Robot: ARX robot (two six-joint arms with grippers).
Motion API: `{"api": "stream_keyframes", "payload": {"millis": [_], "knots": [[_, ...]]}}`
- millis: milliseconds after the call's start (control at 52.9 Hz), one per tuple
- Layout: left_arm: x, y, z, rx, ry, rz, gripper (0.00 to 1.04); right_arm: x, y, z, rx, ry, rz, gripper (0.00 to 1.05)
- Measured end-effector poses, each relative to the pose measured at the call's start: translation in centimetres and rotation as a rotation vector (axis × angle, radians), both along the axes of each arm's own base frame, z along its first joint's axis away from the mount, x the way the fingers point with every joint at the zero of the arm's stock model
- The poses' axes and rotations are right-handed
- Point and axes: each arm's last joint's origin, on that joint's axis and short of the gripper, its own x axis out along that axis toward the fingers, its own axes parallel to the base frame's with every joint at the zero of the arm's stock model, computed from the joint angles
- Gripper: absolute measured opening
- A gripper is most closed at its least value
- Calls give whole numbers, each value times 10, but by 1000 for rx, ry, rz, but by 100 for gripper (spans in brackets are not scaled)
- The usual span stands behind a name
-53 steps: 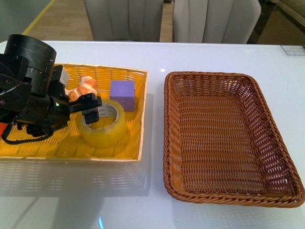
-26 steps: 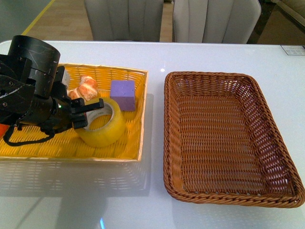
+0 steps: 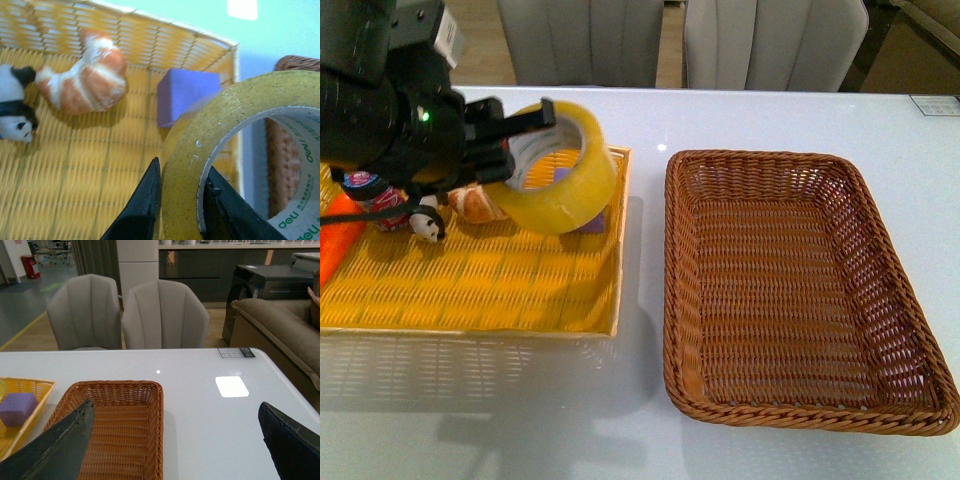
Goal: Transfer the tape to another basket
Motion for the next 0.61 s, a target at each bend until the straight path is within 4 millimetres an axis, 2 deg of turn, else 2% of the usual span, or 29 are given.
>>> {"api": "stream_keyframes", "payload": {"millis": [132, 284, 435, 605], "knots": [[3, -29, 21, -2, -29, -64, 16, 0, 0, 0, 0, 0, 0, 96], [10, -62, 29, -8, -29, -133, 16, 0, 0, 0, 0, 0, 0, 96], [15, -97, 23, -5, -12, -203, 16, 0, 0, 0, 0, 0, 0, 96], [11, -132, 9, 3, 25, -274, 16, 0, 0, 0, 0, 0, 0, 96]]}}
